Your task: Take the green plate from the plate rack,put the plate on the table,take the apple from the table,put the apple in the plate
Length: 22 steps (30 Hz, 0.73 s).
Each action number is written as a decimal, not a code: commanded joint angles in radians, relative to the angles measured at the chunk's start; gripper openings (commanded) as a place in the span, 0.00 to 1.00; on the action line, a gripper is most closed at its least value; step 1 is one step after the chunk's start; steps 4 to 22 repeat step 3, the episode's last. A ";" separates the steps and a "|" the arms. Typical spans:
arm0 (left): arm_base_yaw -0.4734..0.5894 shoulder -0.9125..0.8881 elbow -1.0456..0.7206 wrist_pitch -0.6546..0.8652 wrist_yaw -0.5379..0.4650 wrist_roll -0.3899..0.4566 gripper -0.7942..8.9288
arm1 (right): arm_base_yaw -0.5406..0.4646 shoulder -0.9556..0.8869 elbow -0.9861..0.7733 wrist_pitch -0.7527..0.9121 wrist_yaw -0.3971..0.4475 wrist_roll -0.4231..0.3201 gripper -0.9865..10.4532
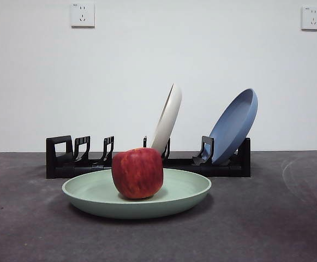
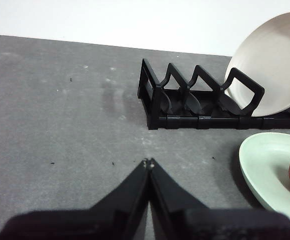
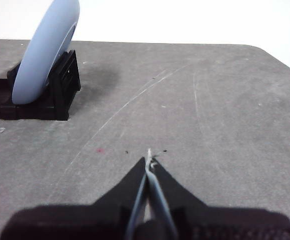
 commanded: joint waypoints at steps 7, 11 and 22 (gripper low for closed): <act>0.004 0.000 -0.007 0.010 -0.004 0.010 0.08 | -0.003 -0.001 -0.012 0.006 -0.003 0.014 0.09; 0.004 0.000 -0.007 0.010 -0.004 0.010 0.08 | -0.003 -0.001 -0.012 0.006 -0.003 0.014 0.09; 0.004 0.000 -0.007 0.010 -0.004 0.010 0.08 | -0.003 -0.001 -0.012 0.006 -0.003 0.014 0.09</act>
